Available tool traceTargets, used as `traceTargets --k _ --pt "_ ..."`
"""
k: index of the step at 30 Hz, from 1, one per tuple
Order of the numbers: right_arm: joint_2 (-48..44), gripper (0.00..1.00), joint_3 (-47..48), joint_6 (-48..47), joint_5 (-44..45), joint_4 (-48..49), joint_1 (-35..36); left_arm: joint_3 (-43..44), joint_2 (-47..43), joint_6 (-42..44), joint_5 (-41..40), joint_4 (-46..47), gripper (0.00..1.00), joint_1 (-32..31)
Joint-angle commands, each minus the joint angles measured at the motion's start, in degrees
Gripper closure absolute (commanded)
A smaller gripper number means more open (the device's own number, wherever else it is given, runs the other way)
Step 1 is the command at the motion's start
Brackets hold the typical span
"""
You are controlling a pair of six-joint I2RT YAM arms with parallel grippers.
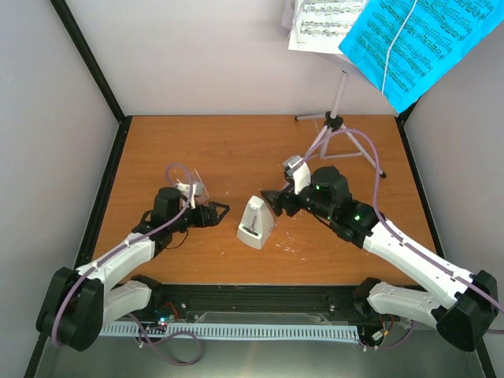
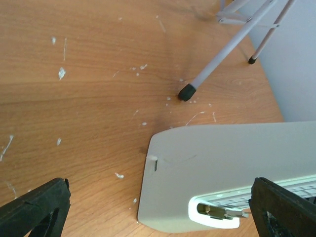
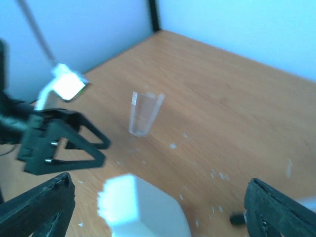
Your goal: Pack up the instrument practice props
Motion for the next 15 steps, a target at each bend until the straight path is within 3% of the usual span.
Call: traceTargets --k 1,7,15 --pt "-1.5 0.11 -8.5 16.2 5.8 -1.5 -3.9 0.7 2.6 -0.8 1.5 -2.1 0.01 0.5" --pt "-1.6 0.25 -21.0 30.4 -0.4 6.4 -4.0 3.5 10.1 0.8 5.3 -2.2 0.01 0.5" --pt "4.6 0.46 -22.8 29.1 -2.4 12.8 -3.9 5.7 17.9 3.1 6.6 -1.5 0.03 -0.2"
